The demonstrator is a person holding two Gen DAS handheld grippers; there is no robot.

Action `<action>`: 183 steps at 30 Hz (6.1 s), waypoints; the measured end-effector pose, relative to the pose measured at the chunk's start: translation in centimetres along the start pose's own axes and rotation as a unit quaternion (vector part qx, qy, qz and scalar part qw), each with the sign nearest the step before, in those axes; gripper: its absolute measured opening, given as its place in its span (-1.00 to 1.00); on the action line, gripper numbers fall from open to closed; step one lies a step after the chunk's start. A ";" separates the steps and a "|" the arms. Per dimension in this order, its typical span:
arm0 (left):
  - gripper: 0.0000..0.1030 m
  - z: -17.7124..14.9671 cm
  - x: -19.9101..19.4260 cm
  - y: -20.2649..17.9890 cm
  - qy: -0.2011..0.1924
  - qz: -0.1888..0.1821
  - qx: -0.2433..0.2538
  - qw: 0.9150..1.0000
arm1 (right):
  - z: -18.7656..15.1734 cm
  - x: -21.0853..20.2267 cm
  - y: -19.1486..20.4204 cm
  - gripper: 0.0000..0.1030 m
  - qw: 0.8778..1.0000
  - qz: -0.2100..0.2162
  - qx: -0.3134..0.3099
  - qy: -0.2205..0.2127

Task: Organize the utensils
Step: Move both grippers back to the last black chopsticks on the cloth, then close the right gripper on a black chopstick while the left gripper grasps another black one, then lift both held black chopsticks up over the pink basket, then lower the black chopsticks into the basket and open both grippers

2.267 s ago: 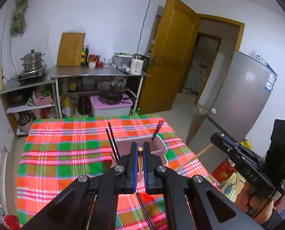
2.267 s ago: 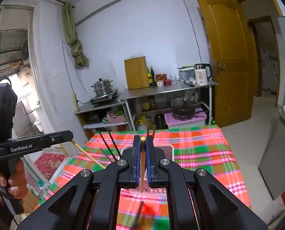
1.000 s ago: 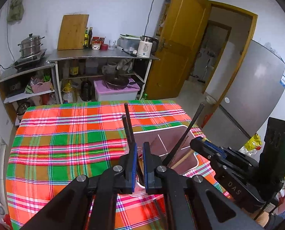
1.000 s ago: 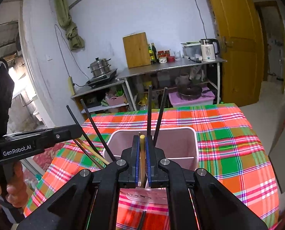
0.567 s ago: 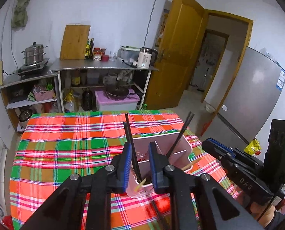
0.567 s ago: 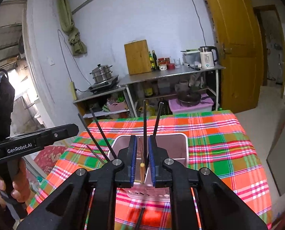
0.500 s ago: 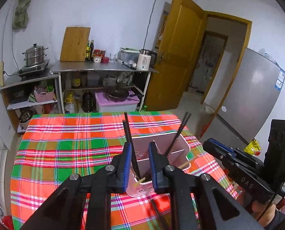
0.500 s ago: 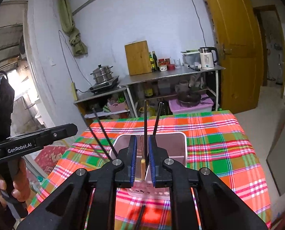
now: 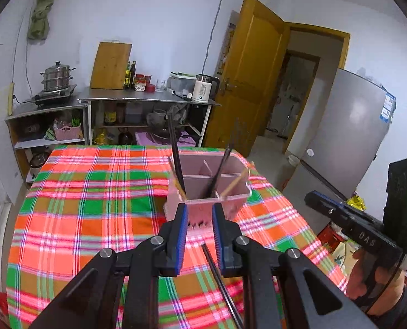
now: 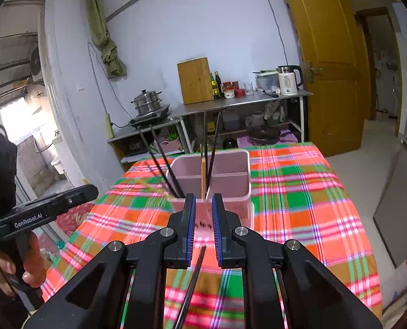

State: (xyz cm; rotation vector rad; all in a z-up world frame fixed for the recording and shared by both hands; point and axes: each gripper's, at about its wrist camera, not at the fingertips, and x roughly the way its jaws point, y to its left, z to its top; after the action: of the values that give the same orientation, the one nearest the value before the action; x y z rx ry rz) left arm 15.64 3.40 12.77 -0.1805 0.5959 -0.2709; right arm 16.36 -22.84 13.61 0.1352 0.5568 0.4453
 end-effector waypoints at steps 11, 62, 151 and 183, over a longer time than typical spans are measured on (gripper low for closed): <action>-0.66 -6.7 -1.3 0.4 0.026 0.013 -0.011 1.000 | -5.6 -1.7 0.5 -0.76 0.999 0.000 0.004 0.040; -0.66 -11.5 4.6 5.1 0.116 0.016 -0.070 0.991 | -13.5 11.8 2.1 -0.78 0.970 -0.049 -0.021 0.236; -0.91 2.7 3.9 -3.2 0.087 -0.005 0.020 0.996 | 1.4 1.2 -0.2 -0.91 0.998 -0.015 -0.019 0.065; -0.91 12.8 0.5 -2.4 0.010 -0.003 0.021 1.000 | 9.1 1.6 2.5 -0.92 0.999 0.011 -0.027 -0.035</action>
State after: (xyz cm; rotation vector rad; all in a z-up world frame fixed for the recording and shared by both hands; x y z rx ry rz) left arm 22.88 2.16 23.49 -0.1381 0.6100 -0.2911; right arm 21.53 -19.92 21.17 0.1050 0.4747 0.4754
